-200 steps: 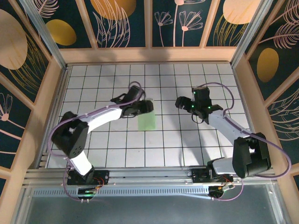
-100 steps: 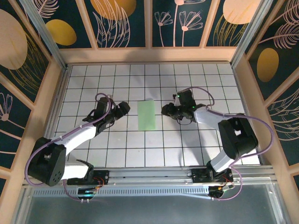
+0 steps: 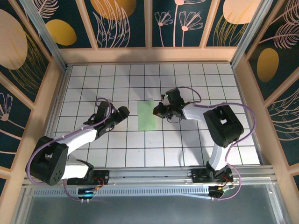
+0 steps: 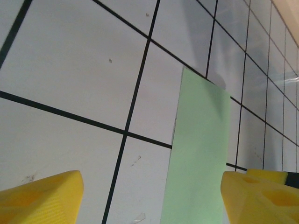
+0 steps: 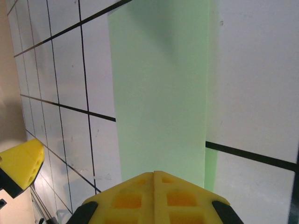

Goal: Fold a paper plane with a square sheet of paper (fold left side to right side)
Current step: Third fold the triangle at the center of the table.

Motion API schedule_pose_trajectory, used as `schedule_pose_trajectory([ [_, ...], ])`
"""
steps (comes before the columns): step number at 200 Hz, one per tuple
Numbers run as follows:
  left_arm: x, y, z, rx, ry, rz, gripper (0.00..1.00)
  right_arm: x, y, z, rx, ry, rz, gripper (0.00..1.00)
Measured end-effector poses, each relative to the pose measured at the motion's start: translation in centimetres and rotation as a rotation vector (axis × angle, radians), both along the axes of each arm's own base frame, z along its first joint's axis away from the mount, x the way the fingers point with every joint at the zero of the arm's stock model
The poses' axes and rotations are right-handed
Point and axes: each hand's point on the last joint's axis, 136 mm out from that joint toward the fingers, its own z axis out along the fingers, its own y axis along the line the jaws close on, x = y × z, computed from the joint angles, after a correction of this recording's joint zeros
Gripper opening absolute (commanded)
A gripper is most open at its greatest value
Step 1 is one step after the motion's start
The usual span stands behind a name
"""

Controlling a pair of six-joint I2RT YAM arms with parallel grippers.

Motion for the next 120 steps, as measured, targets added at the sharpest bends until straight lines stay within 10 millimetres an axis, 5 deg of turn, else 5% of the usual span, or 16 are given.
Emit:
schedule_pose_trajectory([
  [60, -0.3, -0.8, -1.7, -0.008, 0.058, -0.036, 0.74, 0.2, 0.1, -2.4, -0.033, 0.038, -0.002, 0.0],
  [120, 0.5, -2.6, -1.7, -0.045, 0.08, -0.111, 0.52, 0.2, -0.3, -3.6, -0.074, 0.049, -0.008, 0.0],
])
